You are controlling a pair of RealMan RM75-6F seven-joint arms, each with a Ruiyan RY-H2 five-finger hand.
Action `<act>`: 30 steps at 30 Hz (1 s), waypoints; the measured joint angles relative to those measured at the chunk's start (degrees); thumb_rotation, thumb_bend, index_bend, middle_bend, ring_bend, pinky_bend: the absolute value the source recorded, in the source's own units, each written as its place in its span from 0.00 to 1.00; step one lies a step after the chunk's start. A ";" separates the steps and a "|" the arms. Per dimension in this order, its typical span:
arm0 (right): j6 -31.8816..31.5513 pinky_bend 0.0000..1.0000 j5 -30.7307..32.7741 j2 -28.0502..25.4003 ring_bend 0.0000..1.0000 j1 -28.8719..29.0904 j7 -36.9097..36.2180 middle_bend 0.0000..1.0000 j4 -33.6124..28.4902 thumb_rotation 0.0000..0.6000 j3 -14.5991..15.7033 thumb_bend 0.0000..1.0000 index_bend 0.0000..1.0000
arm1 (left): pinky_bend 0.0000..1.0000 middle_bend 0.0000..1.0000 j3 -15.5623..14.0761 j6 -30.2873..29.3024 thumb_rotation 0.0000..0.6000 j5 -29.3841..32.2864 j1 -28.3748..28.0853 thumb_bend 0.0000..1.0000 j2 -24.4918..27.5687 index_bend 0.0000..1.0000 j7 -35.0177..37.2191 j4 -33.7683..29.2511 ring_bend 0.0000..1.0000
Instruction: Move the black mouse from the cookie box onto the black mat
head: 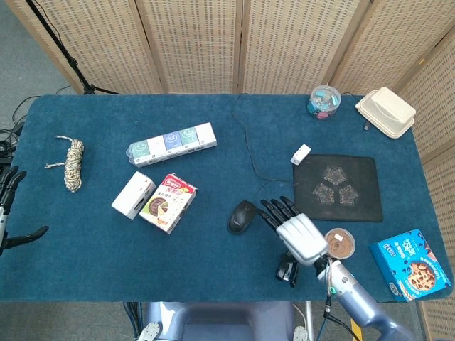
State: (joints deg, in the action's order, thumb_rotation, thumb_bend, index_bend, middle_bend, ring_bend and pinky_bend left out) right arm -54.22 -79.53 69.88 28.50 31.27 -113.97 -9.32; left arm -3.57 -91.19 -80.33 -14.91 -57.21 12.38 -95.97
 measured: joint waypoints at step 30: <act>9.87 0.08 9.71 20.95 0.01 18.83 3.72 0.14 28.63 1.00 0.22 0.00 0.19 | 0.00 0.00 5.56 3.76 1.00 -0.51 3.58 0.05 -0.41 0.00 -1.02 1.26 0.00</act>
State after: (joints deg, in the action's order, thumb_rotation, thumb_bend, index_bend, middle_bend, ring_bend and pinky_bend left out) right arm -44.34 -69.82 90.83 47.33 34.99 -85.34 -9.10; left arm 1.99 -87.43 -80.84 -11.33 -57.62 11.36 -94.71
